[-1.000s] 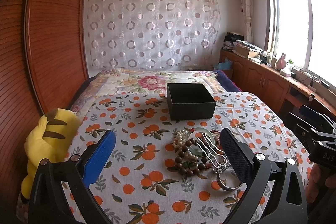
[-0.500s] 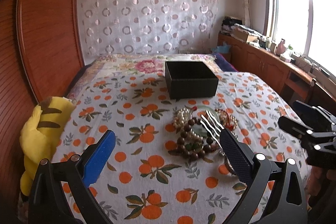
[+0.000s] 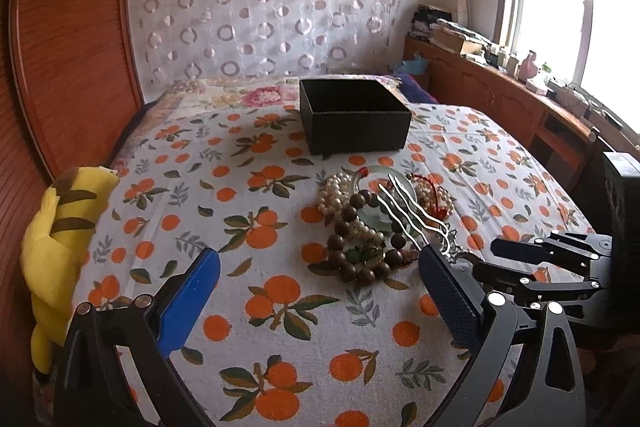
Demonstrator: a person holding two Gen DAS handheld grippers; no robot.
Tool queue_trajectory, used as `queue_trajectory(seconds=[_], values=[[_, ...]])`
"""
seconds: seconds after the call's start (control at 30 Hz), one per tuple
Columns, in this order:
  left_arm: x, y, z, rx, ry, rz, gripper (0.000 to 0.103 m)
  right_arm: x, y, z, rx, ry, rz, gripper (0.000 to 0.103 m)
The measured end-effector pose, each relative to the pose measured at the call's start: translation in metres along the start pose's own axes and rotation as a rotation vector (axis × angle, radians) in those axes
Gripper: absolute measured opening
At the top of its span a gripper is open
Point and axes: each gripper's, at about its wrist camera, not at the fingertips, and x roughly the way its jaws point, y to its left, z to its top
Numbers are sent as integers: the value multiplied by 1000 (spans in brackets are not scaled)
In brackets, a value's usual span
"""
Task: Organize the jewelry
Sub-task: 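Grasp the wavy silver hairpins with the left tool while the right tool grasps the silver bangle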
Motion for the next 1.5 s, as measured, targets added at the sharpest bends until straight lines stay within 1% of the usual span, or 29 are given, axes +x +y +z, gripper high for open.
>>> queue_trajectory(seconds=[0.03, 0.1, 0.13, 0.17, 0.23, 0.33, 0.37, 0.4, 0.43, 0.5, 0.53, 0.6, 0.67, 0.7, 0.83, 0.97, 1.03, 1.07, 1.2, 1.3, 1.37, 1.4, 1.47, 1.5], values=[[2, -1, 0, 2, 7, -7, 96, 1, 0, -1, -2, 6, 3, 37], [5, -2, 0, 3, 12, -11, 96, 4, 0, -2, -9, 18, 0, 32], [6, -2, 0, 4, 13, -16, 96, 5, 1, -2, -13, 27, -2, 23], [8, -3, 1, 7, 15, -23, 96, 7, 1, -3, -19, 38, -8, 17], [11, -5, 4, 13, 14, -37, 96, 7, -1, -4, -23, 42, 9, 11], [17, -8, 10, 24, 12, -62, 95, 2, -5, -4, -24, 41, -2, 7], [18, -10, 12, 30, 11, -68, 91, 2, -7, -3, -21, 39, -2, 6], [21, -11, 14, 35, 13, -77, 84, 0, -9, -4, -19, 36, -4, 5], [25, -13, 16, 37, 22, -95, 82, -2, -11, -4, -18, 33, -8, 5], [32, -16, 20, 46, 34, -116, 71, -5, -15, -4, -16, 25, -17, 5], [37, -19, 21, 55, 46, -133, 68, -8, -16, -4, -17, 19, -23, 5], [44, -23, 21, 68, 66, -156, 58, -13, -18, -5, -20, 11, -27, 5], [47, -27, 20, 80, 80, -172, 52, -18, -20, -6, -26, 4, -30, 5], [49, -29, 18, 88, 91, -177, 50, -21, -20, -7, -30, 2, -33, 5], [48, -31, 10, 89, 108, -189, 48, -26, -25, -12, -45, -3, -76, 5], [49, -31, 4, 78, 123, -207, 47, -27, -32, -17, -30, -4, -86, 5], [51, -31, 4, 75, 130, -213, 42, -28, -33, -18, -26, -6, -89, 5], [53, -31, 4, 72, 134, -219, 37, -28, -34, -18, -24, -7, -90, 5], [57, -28, 4, 47, 142, -232, 32, -27, -34, -17, -20, -9, -92, 5], [61, -25, 2, 35, 156, -218, 32, -27, -34, -17, -21, -10, -92, 5], [61, -23, 1, 22, 158, -228, 32, -27, -34, -18, -19, -9, -89, 5], [60, -22, 1, 16, 150, -229, 29, -27, -34, -18, -19, -9, -89, 5], [57, -21, 3, 10, 133, -236, 18, -26, -34, -18, -18, -10, -88, 5], [55, -21, 4, 4, 122, -254, 15, -26, -34, -18, -18, -10, -87, 5]])
